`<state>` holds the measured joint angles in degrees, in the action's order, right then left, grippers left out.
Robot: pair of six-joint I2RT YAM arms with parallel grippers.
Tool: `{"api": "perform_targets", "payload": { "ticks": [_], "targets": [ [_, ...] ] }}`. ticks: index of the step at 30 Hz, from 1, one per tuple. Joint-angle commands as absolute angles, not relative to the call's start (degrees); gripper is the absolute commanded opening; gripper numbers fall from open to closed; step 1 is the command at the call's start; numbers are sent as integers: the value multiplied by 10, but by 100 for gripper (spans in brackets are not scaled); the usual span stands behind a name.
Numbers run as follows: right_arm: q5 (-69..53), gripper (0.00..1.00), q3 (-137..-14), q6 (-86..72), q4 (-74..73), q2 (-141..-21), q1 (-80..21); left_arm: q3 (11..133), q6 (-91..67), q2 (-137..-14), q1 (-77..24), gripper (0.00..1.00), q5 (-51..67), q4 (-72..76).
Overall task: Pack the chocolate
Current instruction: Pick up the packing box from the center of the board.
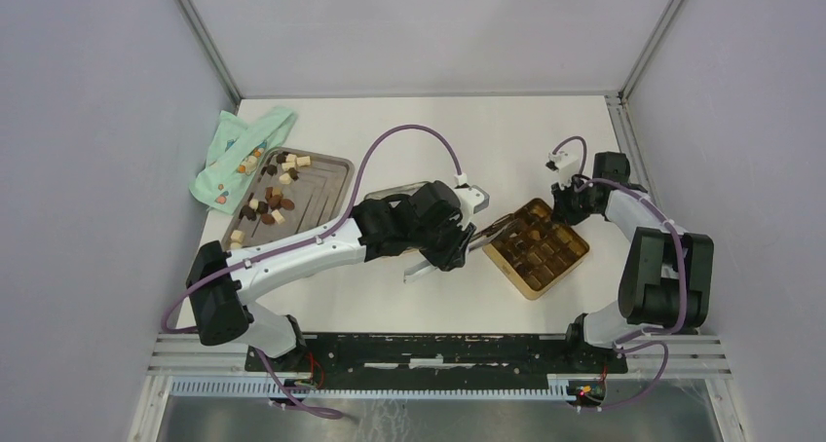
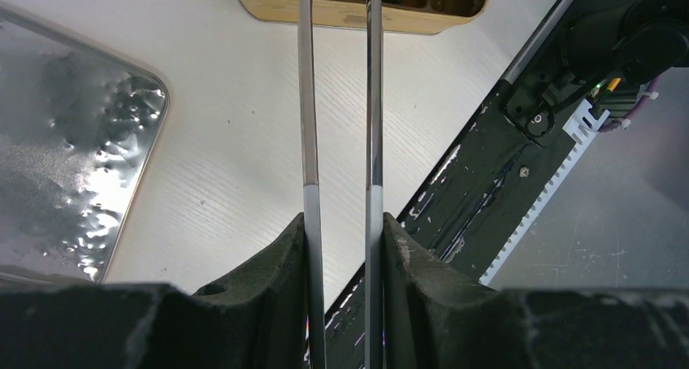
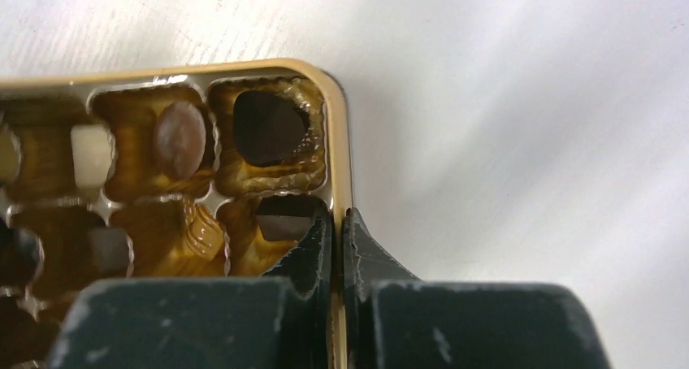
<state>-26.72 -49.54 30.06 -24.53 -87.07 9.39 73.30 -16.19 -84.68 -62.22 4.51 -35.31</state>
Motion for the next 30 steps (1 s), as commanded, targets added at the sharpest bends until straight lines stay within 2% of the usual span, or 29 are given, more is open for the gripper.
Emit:
{"api": "perform_targets", "payload": {
  "ticks": [1, 13, 20, 30],
  "targets": [
    [-261, 0, -497, 294, -217, -831, 90, 738, -153, -819, -623, 2, 36, -335],
    [-249, 0, -459, 253, -94, -649, 90, 748, -130, -787, -624, 2, 33, -286],
    [-258, 0, -492, 245, -108, -643, 91, 727, -114, -761, -626, 2, 32, -243],
    [-277, 0, -467, 235, -110, -637, 91, 711, -101, -762, -630, 2, 38, -221]
  ]
}}
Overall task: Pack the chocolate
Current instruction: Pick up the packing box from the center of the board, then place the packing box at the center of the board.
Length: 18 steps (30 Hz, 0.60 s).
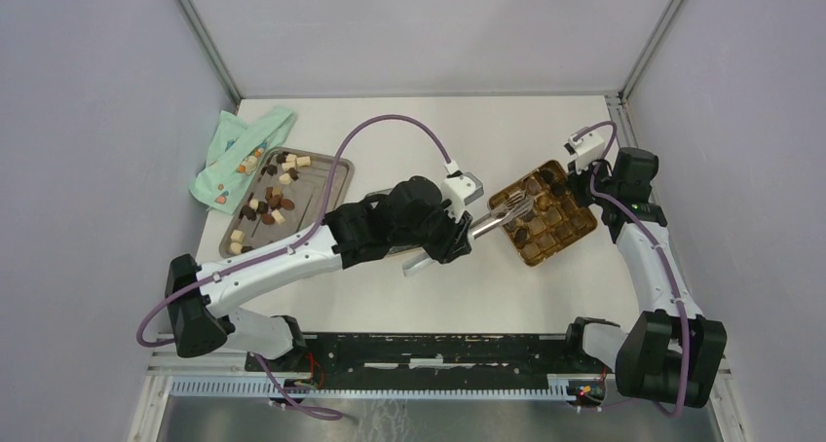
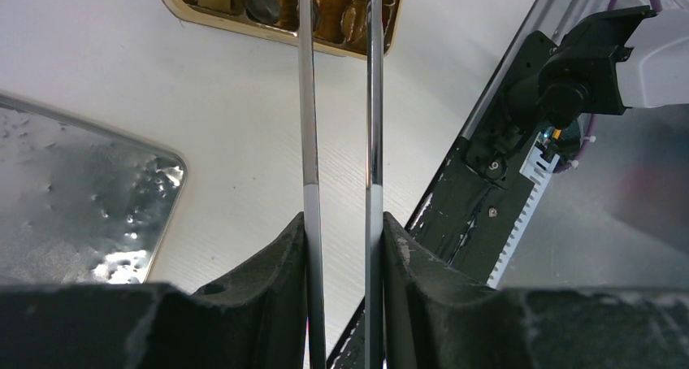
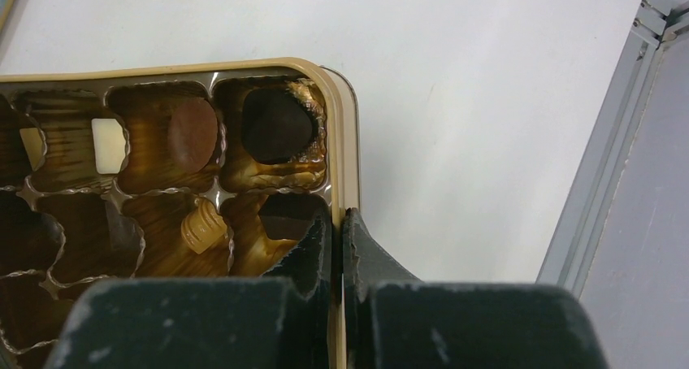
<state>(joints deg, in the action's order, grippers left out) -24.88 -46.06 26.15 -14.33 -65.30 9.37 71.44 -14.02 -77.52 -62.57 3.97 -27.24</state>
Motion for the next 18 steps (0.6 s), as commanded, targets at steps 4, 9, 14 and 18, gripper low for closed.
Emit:
{"api": "perform_targets", "payload": {
  "ticks": [4, 9, 14, 18],
  "targets": [
    [-279, 0, -436, 197, -89, -653, 91, 699, -99, -769, -629, 2, 47, -209],
    [-288, 0, -412, 166, -86, -694, 91, 686, -101, -781, -630, 2, 50, -199],
    [-277, 1, -406, 135, -81, -734, 91, 682, -105, -801, -630, 2, 65, -198],
    [-281, 4, -404, 104, -79, -765, 90, 682, -110, -823, -630, 2, 78, -204]
  ]
}}
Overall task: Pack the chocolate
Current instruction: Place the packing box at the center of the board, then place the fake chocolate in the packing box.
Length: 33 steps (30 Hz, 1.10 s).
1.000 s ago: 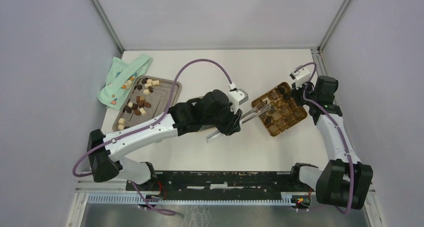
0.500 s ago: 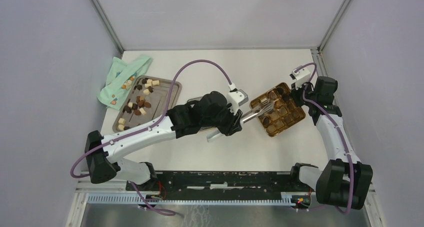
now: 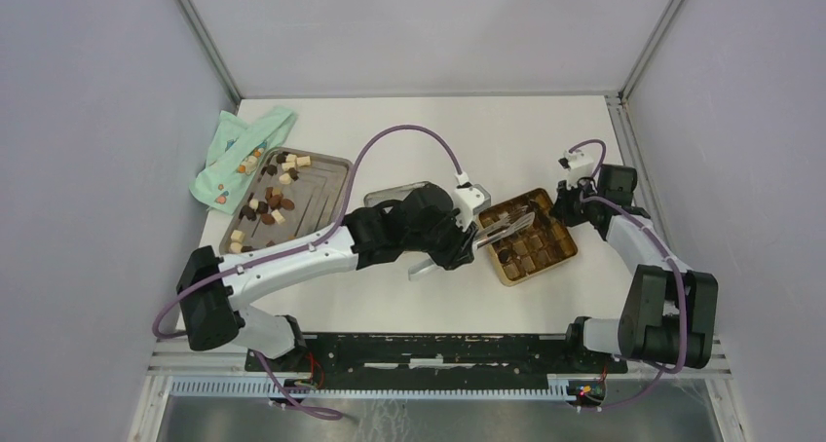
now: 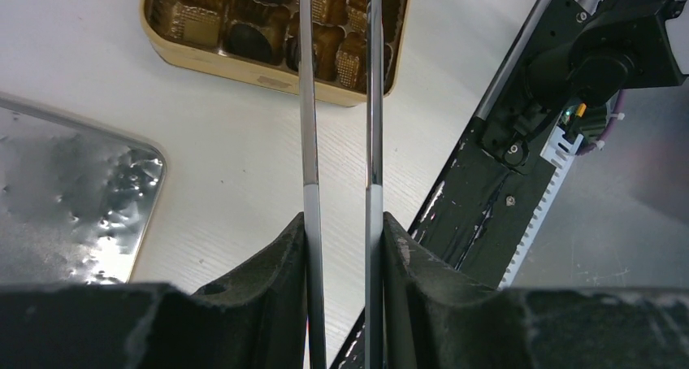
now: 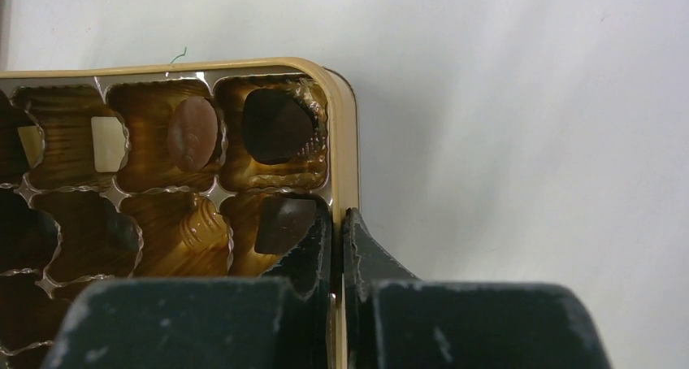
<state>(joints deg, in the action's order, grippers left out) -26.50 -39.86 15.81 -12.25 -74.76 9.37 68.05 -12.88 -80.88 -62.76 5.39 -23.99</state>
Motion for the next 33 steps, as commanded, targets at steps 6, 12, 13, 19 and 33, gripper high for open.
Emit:
{"api": "perform_targets", "payload": {
  "ticks": [6, 12, 13, 19, 33],
  "targets": [
    [-290, 23, -411, 100, -91, -790, 91, 687, -113, -859, -630, 2, 97, -224],
    [-301, 53, -419, 133, -109, -758, 95, 698, -111, -886, -631, 2, 87, -255],
    [-305, 60, -418, 140, -110, -750, 100, 698, -111, -887, -630, 2, 86, -255],
    [-359, 74, -375, 145, -89, -693, 152, 711, -112, -908, -632, 2, 83, -255],
    [-395, 75, -320, 144, -64, -657, 188, 754, -122, -947, -632, 7, 54, -254]
  ]
}}
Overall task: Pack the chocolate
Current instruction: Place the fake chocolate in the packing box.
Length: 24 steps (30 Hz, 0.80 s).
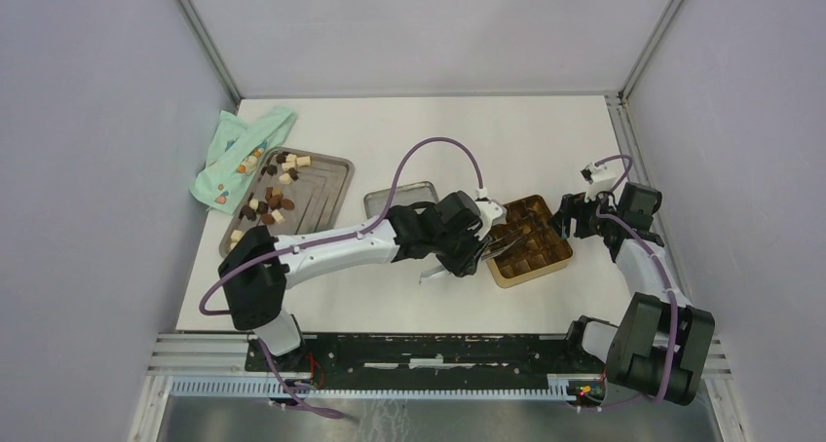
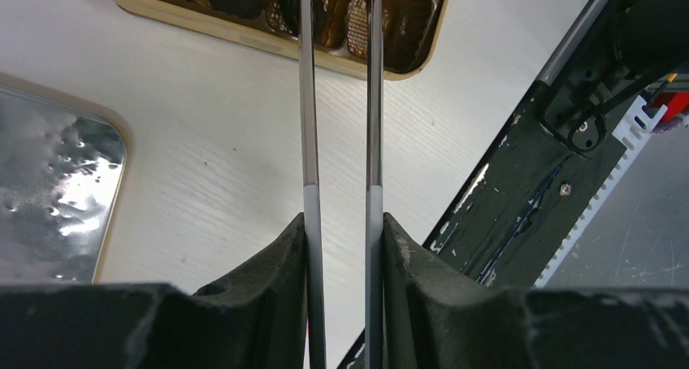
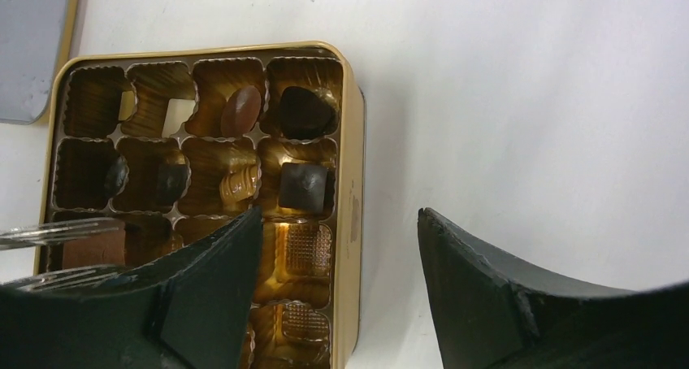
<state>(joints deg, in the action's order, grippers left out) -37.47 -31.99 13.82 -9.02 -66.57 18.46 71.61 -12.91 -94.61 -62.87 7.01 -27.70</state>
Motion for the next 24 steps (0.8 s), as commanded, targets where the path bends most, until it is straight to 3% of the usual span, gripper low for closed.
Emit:
{"api": "perform_targets", "payload": {
  "ticks": [1, 6, 13, 24],
  "targets": [
    [-395, 75, -320, 144, -64, -657, 189, 755, -124, -949, -632, 7, 53, -252],
    [-400, 75, -317, 144, -62, -656, 190, 763, -134, -963, -632, 12, 49, -262],
    [-402, 75, -312, 145, -60, -653, 193, 778, -145, -973, -633, 28, 42, -286],
    [-406, 75, -307, 147, -60, -650, 198, 794, -153, -981, -633, 37, 49, -301]
  ]
}}
